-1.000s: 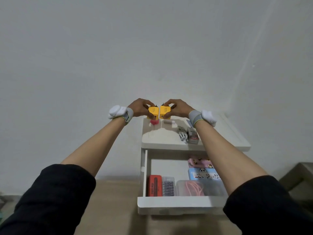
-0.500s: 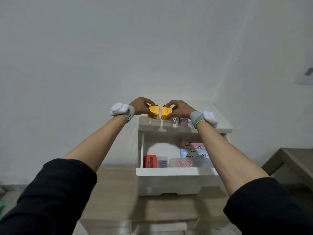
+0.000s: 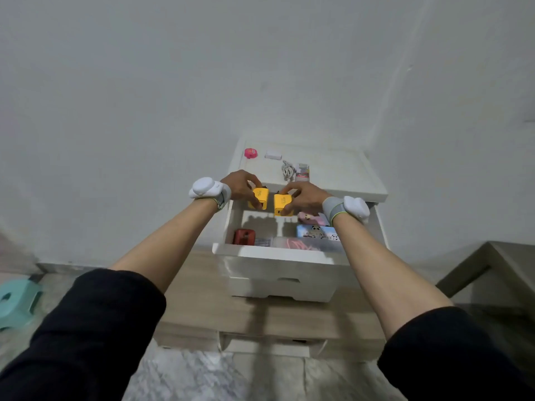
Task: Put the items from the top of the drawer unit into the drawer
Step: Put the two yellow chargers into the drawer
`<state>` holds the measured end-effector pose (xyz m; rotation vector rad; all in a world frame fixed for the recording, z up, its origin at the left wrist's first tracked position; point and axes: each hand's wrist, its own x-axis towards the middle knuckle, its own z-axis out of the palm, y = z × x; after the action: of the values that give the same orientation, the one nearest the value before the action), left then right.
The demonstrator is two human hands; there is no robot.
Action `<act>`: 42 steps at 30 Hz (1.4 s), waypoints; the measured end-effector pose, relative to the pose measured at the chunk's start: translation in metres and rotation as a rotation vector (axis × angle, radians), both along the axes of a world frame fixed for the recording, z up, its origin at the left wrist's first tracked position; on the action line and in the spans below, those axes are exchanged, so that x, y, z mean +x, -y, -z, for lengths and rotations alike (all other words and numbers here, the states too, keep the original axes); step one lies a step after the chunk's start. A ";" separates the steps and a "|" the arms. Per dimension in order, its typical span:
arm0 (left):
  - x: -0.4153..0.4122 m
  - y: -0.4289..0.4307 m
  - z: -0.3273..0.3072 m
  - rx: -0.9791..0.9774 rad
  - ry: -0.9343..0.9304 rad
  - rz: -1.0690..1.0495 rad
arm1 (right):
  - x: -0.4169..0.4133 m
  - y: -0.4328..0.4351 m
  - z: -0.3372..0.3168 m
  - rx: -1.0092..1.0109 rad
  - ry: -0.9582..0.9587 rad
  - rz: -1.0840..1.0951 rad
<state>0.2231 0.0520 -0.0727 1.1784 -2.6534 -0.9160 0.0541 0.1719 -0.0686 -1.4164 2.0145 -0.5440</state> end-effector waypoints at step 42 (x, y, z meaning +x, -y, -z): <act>-0.022 0.005 0.120 -0.426 0.572 0.311 | 0.033 0.052 0.121 0.348 -0.266 0.013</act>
<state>0.2014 0.0467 -0.1923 1.0536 -3.3057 0.0110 0.0869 0.1204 -0.1900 -1.3129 2.1947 -0.0018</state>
